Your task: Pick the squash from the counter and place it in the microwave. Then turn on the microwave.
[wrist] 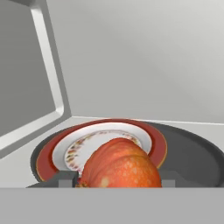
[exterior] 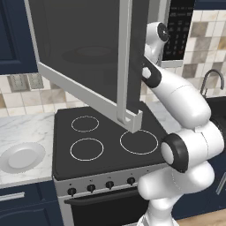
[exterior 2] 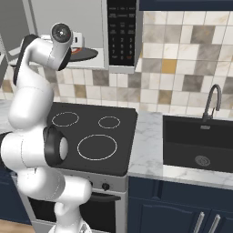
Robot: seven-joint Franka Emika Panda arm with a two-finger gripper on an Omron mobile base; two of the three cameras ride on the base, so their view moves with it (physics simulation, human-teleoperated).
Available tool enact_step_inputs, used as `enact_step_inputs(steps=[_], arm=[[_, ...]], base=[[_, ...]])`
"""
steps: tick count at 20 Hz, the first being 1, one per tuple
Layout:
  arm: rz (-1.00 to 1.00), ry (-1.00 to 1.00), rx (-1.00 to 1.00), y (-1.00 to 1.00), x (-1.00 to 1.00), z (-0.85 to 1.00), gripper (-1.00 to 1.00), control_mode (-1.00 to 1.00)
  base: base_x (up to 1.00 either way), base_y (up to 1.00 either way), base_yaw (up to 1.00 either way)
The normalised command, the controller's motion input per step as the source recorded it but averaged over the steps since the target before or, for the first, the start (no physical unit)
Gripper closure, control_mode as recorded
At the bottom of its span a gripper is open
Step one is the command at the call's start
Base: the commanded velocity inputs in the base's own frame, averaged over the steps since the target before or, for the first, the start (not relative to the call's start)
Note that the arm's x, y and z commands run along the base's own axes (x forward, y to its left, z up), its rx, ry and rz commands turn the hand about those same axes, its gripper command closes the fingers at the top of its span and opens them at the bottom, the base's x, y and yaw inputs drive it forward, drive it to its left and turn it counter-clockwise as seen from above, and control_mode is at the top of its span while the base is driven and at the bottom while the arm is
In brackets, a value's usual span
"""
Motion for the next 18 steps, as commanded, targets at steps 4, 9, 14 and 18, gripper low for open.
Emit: enact_step_inputs(steps=[4,9,14,18], arm=[[0.0,0.0,0.0,0.07,0.22,0.0,1.0,-1.0],[0.0,0.0,0.0,0.08,0.17,-0.07,1.0,-1.0],[0.0,0.0,0.0,0.13,0.17,-0.09,1.0,-1.0],[0.0,0.0,0.0,0.17,0.22,0.0,1.0,-1.0]], base=[[0.0,0.0,0.0],[0.0,0.0,0.0],[0.0,0.0,0.0],[0.0,0.0,0.0]])
